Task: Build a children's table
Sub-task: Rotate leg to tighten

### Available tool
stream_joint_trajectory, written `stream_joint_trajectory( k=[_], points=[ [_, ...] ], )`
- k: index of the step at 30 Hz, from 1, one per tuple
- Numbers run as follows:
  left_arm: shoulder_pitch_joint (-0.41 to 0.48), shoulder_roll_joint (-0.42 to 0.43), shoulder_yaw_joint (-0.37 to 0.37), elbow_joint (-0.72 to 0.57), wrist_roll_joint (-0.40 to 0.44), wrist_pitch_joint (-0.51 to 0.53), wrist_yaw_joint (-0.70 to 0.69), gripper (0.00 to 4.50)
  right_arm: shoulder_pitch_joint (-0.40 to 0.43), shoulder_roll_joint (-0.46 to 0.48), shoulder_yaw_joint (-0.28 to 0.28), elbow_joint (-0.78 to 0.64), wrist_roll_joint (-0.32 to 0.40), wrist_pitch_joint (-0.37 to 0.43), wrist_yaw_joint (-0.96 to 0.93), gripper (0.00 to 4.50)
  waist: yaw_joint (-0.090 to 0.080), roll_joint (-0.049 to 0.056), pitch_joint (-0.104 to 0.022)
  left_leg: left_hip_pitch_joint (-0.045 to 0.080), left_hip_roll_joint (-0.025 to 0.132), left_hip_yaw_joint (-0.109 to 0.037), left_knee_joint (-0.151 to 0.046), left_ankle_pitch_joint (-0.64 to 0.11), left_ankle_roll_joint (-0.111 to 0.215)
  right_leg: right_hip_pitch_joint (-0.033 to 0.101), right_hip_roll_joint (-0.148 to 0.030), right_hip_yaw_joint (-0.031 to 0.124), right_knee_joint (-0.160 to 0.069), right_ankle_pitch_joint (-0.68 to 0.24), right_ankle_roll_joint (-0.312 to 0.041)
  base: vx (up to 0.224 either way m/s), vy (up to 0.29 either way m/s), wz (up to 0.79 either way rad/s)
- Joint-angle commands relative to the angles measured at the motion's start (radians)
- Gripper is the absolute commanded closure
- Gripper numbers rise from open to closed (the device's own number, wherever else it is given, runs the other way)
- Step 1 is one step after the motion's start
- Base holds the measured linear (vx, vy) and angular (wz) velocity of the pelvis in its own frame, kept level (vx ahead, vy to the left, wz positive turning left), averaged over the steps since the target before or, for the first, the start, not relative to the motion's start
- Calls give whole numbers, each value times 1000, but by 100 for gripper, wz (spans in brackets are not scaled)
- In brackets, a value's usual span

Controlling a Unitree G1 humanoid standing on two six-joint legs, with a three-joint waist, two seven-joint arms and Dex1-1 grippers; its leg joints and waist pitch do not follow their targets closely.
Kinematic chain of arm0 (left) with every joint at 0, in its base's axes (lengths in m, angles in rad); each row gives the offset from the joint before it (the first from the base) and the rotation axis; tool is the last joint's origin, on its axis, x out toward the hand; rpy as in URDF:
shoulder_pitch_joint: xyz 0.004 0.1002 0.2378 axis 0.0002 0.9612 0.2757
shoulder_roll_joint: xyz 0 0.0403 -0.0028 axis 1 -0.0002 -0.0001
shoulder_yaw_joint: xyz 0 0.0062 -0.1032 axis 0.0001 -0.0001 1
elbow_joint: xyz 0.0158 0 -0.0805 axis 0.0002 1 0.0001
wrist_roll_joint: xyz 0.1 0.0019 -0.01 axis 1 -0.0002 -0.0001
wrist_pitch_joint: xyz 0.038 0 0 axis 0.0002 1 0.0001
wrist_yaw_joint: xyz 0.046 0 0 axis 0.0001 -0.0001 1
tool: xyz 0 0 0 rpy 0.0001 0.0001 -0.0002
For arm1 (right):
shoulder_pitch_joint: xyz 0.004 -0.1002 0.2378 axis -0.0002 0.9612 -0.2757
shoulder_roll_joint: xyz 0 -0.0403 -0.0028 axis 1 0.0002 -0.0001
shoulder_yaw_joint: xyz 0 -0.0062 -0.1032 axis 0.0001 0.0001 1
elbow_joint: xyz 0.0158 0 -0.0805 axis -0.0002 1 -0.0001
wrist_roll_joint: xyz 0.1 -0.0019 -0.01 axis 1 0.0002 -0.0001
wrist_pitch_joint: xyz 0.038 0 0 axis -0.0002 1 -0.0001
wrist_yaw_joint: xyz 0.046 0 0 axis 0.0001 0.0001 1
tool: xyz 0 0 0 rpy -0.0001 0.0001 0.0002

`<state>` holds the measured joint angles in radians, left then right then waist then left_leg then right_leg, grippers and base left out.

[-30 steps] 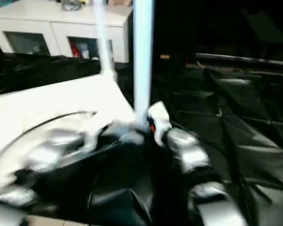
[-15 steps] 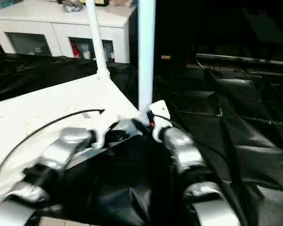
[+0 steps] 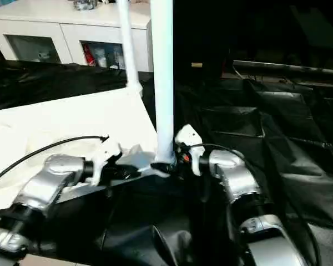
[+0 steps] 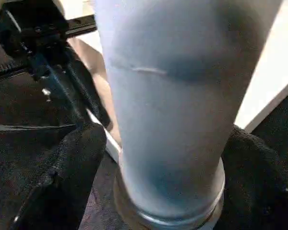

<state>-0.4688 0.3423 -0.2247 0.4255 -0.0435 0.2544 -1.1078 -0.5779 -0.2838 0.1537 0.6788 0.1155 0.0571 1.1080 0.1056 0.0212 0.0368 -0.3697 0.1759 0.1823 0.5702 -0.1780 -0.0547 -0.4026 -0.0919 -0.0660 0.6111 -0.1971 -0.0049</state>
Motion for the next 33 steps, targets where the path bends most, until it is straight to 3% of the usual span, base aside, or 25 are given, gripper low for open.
stream_joint_trajectory(
  k=[1,11,15,17,19,20,21,23,27,33],
  points=[
    [25,-17,14,2,-60,-10,-22,450,8,6,17,-9,1,1,19,84,5,-25,-50,5,53,-13,-59,-174,88,48,-64,44,-75,-212,-223,0,0,0],
    [31,-9,18,-14,-59,6,-19,450,10,19,22,-4,4,13,27,171,7,-23,-53,3,52,-13,-56,-142,94,50,-61,42,-68,-160,-230,0,0,0],
    [21,-17,21,6,-42,0,16,450,13,35,13,12,-11,7,-38,184,6,-23,-52,4,52,-13,-56,-153,89,48,-62,43,-70,-176,-228,0,0,0],
    [-16,-51,26,67,1,-6,117,450,3,86,-11,82,-52,29,-236,187,-2,-21,-47,7,49,-14,-62,-191,65,43,-62,45,-80,-253,-211,0,0,0],
    [-26,-63,28,83,11,-7,148,450,4,99,-14,94,-60,38,-279,187,-4,-26,-46,10,50,-17,-66,-208,46,45,-66,45,-85,-297,-198,0,0,0],
    [-42,-86,27,102,25,-2,192,450,4,126,-23,106,-65,50,-342,188,-5,-25,-46,11,51,-19,-68,-222,35,46,-66,45,-86,-324,-185,0,0,0],
    [-63,-117,24,126,39,12,241,450,1,166,-41,122,-65,70,-434,188,-9,-20,-41,16,52,-17,-71,-247,24,37,-63,48,-93,-349,-176,0,0,0],
    [-96,-167,22,164,60,26,325,450,-9,224,-67,147,-66,97,-571,188,-12,-18,-42,17,52,-24,-76,-289,1,40,-67,47,-97,-399,-158,0,0,0],
    [-133,-229,18,203,71,31,403,450,-34,287,-89,181,-58,88,-674,188,-15,-17,-40,22,48,-25,-78,-336,-9,34,-69,48,-107,-448,-139,0,0,0],
    [-129,-231,1,197,73,10,355,450,-36,290,-70,157,-66,41,-624,188,-12,-20,-40,18,50,-26,-81,-339,4,36,-70,49,-110,-445,-125,0,0,0]
  ],
)
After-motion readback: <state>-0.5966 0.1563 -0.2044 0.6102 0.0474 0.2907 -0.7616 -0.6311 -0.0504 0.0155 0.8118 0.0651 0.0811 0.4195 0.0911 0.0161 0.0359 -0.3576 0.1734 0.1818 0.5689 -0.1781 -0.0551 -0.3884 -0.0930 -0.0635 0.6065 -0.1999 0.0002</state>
